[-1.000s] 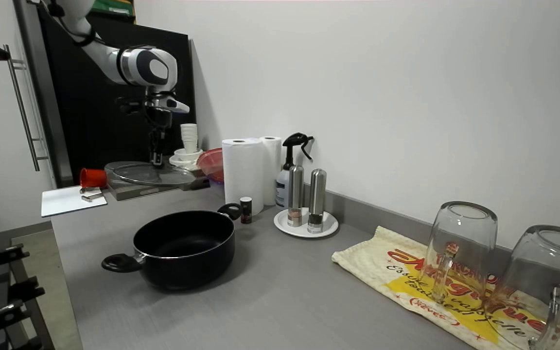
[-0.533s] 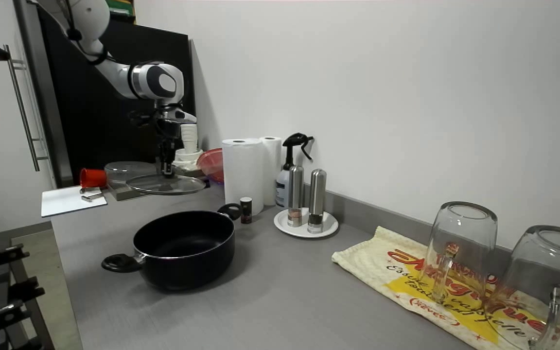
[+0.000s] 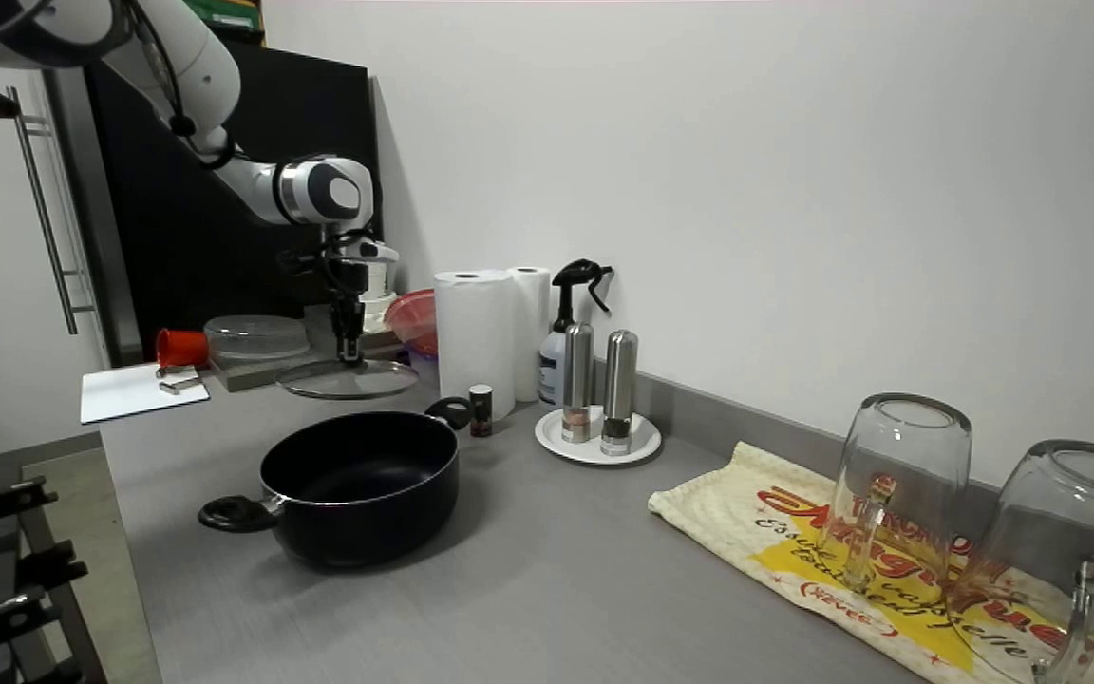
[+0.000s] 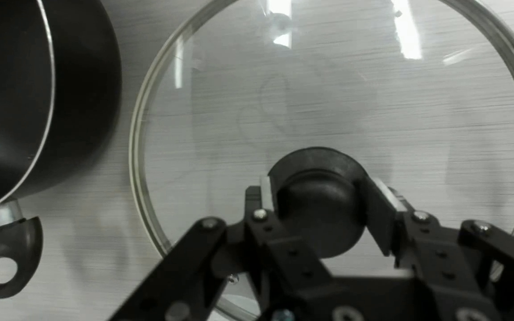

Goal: Take the lid off of the pot

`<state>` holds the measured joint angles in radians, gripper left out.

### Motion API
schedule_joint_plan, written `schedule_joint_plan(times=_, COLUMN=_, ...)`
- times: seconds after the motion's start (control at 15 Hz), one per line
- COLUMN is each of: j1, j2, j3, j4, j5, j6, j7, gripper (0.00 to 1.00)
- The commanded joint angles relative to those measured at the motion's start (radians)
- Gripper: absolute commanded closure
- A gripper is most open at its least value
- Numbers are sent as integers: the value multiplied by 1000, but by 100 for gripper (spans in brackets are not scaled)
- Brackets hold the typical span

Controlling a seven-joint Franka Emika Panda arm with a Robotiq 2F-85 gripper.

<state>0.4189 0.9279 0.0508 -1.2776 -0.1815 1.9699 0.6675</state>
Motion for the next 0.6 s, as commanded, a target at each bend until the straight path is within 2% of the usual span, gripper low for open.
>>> schedule_joint_plan(times=0.0, j1=28, j2=94, j3=-15, j4=153, j5=23, j6=-49, j7=13, gripper=75)
schedule_joint_plan(times=0.53, j1=49, j2=212, j3=-12, j4=275, j5=69, j6=-55, j7=21, gripper=75)
